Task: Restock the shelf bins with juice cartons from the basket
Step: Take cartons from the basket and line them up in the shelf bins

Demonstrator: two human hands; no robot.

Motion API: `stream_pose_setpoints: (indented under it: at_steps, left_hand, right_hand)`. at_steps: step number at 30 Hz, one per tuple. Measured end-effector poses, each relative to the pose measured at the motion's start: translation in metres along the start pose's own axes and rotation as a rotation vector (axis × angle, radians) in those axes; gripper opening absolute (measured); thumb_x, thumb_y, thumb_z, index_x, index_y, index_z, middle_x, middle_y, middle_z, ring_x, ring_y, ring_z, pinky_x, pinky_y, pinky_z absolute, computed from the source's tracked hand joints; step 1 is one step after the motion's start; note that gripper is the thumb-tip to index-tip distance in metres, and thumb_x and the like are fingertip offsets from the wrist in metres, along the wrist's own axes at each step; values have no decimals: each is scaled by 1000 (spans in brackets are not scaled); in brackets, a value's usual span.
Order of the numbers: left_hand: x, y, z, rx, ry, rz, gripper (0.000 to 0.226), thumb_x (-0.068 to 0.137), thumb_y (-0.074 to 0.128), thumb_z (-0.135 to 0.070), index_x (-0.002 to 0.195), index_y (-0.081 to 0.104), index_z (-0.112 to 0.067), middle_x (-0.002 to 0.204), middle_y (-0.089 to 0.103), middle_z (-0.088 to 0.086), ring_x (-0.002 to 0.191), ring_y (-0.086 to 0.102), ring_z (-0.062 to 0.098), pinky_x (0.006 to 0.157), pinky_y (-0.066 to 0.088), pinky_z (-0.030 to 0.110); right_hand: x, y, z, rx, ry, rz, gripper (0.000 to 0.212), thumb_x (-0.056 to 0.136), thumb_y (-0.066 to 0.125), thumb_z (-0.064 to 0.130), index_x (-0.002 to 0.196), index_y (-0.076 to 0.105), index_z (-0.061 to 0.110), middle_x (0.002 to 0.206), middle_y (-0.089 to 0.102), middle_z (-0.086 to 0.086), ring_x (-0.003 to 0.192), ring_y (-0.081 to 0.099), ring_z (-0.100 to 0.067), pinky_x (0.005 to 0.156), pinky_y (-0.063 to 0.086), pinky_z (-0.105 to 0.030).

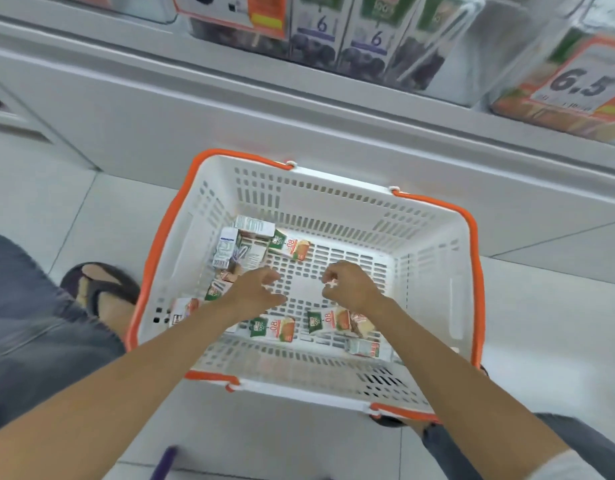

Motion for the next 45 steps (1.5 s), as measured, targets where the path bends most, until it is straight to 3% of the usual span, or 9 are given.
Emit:
stream_pose_setpoints:
  at_steps: [4, 8, 13, 16, 23, 28, 34, 38, 45]
  left_hand:
    - [7, -7, 5, -12, -6, -18, 45, 87, 70, -21, 129, 54, -17, 129, 55, 2, 111, 56, 17, 91, 46, 28]
    - [10, -14, 14, -33, -34, -13, 40, 87, 70, -20, 125, 57, -19, 123, 58, 3, 105, 59, 16, 75, 46, 21]
    - [13, -5, 23, -124, -112, -26, 52, 85, 71, -37, 129, 55, -15, 122, 58, 0, 106, 57, 16, 86, 48, 29]
    - [15, 8, 29, -373, -265, 31, 55, 81, 75, -36, 124, 52, -11, 118, 63, 6, 105, 63, 24, 88, 54, 42]
    - [9, -31, 50, -550, -224, -107, 38, 81, 73, 0, 111, 60, -20, 103, 73, -1, 82, 72, 14, 65, 60, 37]
    - [0, -34, 48, -578, -169, -103, 48, 82, 68, 8, 121, 57, -18, 106, 70, 1, 92, 68, 18, 58, 58, 32]
    - [-4, -37, 37, -568, -117, -138, 36, 86, 67, 3, 105, 59, -26, 100, 70, -4, 85, 68, 12, 50, 54, 22]
    - [-6, -45, 14, -514, -69, -195, 34, 90, 66, -7, 116, 54, -25, 101, 67, -5, 86, 65, 9, 52, 53, 22]
    - [-24, -16, -93, -735, 9, -79, 34, 96, 51, -44, 120, 48, -20, 113, 67, 8, 86, 71, 17, 68, 59, 40]
  right_hand:
    - [0, 51, -19, -344, 32, 421, 83, 80, 77, 29, 149, 31, 24, 152, 34, -6, 137, 36, -27, 110, 34, -42]
    - [-9, 78, -39, -639, -33, 351, 77, 79, 69, 22, 148, 33, 25, 138, 45, -5, 125, 44, -25, 103, 42, -40]
    - [-7, 61, -15, 262, 72, 146, 36, 76, 78, 28, 109, 63, 23, 98, 68, -2, 81, 64, -15, 81, 56, -45]
    - [-12, 69, 24, 768, 22, 435, 60, 80, 78, 24, 135, 54, 23, 121, 66, -1, 106, 63, -12, 94, 51, -31]
    - [-3, 128, 26, 277, 0, 559, 78, 91, 67, 26, 154, 22, 20, 160, 22, -2, 143, 30, -23, 111, 26, -29]
    - [15, 152, 26, -85, -46, 469, 58, 90, 64, 24, 142, 44, 11, 132, 43, -16, 125, 41, -34, 104, 38, -39]
    - [1, 128, 18, 296, 44, 468, 50, 86, 69, 6, 130, 48, 11, 140, 44, -10, 115, 55, -27, 90, 48, -32]
    - [-14, 41, 11, 587, 38, 286, 37, 85, 72, 7, 115, 56, 23, 134, 48, -6, 76, 66, -23, 77, 56, -35]
    - [-63, -79, 33, 1158, -66, 52, 34, 85, 69, 3, 117, 59, 7, 107, 72, -12, 93, 69, -24, 86, 54, -32]
Point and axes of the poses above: each hand's wrist, its own x-axis towards the middle knuckle, its own y-axis out of the palm, z = x × y, the point moved 8 cm from there along x, towards the middle knuckle
